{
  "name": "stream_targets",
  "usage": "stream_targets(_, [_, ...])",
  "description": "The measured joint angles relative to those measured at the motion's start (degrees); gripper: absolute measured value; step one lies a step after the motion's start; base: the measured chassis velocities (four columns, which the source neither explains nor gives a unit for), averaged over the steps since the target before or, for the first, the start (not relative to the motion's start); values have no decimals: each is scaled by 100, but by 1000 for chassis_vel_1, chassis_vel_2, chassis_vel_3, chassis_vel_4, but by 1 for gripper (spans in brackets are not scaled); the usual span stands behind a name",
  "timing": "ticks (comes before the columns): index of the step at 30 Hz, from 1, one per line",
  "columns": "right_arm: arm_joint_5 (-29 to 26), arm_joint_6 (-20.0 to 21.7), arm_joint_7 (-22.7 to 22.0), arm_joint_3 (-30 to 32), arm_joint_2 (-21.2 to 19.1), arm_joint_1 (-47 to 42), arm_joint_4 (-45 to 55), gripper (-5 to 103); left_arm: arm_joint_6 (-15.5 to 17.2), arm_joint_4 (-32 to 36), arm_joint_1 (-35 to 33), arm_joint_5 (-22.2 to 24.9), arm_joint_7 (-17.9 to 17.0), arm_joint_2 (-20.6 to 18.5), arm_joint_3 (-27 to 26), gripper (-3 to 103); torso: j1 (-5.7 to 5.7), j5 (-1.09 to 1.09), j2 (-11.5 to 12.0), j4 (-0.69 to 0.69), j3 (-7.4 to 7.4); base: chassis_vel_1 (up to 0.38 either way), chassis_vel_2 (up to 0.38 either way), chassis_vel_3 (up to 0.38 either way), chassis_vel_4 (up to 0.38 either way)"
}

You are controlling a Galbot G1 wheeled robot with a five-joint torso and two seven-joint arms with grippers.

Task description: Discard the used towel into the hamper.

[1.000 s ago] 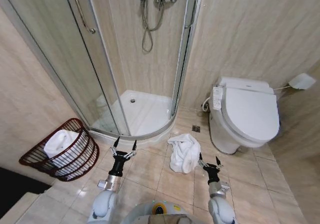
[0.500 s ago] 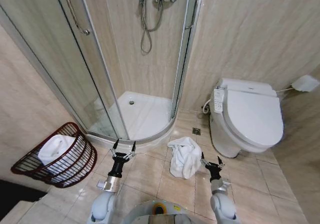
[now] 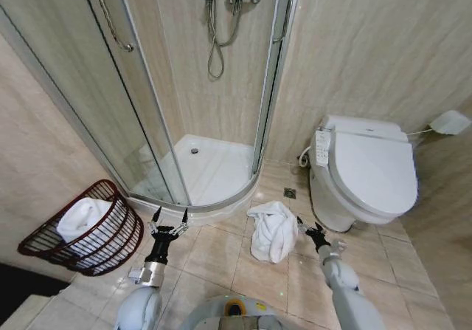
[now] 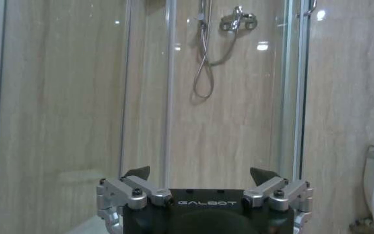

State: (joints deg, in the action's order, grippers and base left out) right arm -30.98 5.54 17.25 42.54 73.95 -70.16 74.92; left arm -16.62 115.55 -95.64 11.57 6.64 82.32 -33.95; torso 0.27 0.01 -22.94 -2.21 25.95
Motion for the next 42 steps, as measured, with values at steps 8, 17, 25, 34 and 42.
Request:
stream_targets(8, [632, -284, -195, -85, 121, 367, -310, 100, -48, -58, 19, -124, -23, 152, 123, 100, 1, 0, 0, 0, 1, 0, 0, 0, 0])
stream_targets(17, [1224, -546, -139, -64, 298, 251, -207, 100, -206, -200, 113, -143, 24, 153, 188, 100, 1, 1, -1, 0, 1, 0, 0, 0, 0])
stream_targets(25, [1327, -567, -208, -37, 293, 194, -113, 100, -224, -271, 242, -142, 50, 128, 217, 100, 1, 0, -1, 1, 1, -17, 7, 8, -10])
stream_targets(34, [1341, -562, -228, -46, 309, 181, -77, 100, -200, -294, 317, -145, 63, 139, 254, 100, 1, -1, -1, 0, 1, -41, 46, 40, -44])
stream_targets(42, [1425, -576, -280, -61, 362, 193, -74, 100, -263, -319, 340, -124, 93, 145, 254, 100, 1, 0, -1, 0, 1, -27, 32, 27, -27])
